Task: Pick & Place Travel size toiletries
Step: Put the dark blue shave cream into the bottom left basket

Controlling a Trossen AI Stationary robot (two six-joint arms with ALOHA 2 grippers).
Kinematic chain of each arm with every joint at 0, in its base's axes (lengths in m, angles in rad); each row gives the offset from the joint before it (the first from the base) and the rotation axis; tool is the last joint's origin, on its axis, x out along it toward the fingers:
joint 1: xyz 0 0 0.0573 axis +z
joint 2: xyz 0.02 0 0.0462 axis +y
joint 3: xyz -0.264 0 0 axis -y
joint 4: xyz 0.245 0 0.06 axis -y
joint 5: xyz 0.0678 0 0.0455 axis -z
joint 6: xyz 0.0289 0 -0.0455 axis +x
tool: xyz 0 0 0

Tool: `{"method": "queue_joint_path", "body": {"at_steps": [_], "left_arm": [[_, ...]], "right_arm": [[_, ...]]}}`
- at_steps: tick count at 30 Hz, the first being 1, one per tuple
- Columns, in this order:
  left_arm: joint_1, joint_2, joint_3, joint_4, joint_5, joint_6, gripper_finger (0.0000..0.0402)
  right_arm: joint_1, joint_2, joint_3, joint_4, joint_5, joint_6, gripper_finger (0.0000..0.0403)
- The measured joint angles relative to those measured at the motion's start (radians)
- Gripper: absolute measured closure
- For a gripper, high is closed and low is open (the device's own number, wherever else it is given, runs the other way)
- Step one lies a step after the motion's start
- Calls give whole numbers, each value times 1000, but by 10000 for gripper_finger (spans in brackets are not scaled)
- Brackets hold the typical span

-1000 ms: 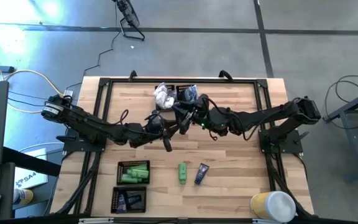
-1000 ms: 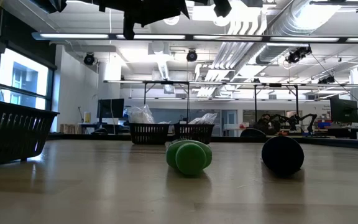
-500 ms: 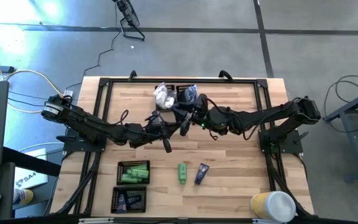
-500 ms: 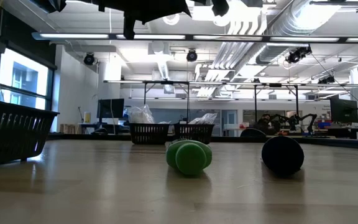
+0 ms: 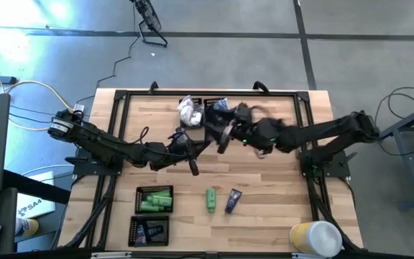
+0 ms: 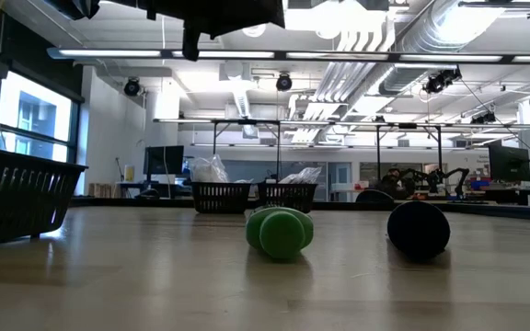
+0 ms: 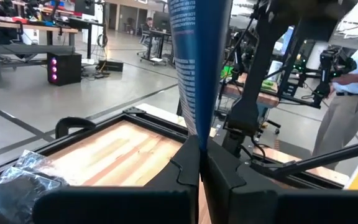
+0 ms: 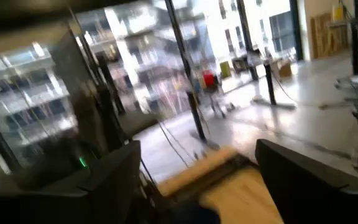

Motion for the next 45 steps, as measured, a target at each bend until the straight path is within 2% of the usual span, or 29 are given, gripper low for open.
{"method": "queue_joint_path", "body": {"at_steps": [6, 10, 16, 20, 25, 34, 39, 45], "left_arm": [[-1, 0, 0, -7, 1, 0, 400], [-1, -16, 0, -24, 4, 0, 400], [-1, -72, 0, -137, 19, 0, 400], [-1, -81, 0, -143, 20, -4, 401], [-1, -86, 0, -162, 30, -27, 401], [-2, -95, 0, -180, 50, -29, 401], [-2, -163, 0, -253, 90, -24, 401], [-4, -299, 0, -429, 190, -27, 401]], "right_arm": [[20, -121, 2, -38, -1, -19, 82], [46, -208, 2, -141, -18, 1, 92], [104, -300, 3, -309, -22, 51, 118], [137, -325, 2, -425, -19, 99, 149], [162, -336, 2, -543, -15, 162, 210], [162, -335, 2, -601, -21, 191, 327], [162, -335, 2, -606, -21, 172, 365], [157, -335, 2, -610, -21, 157, 387]]}}
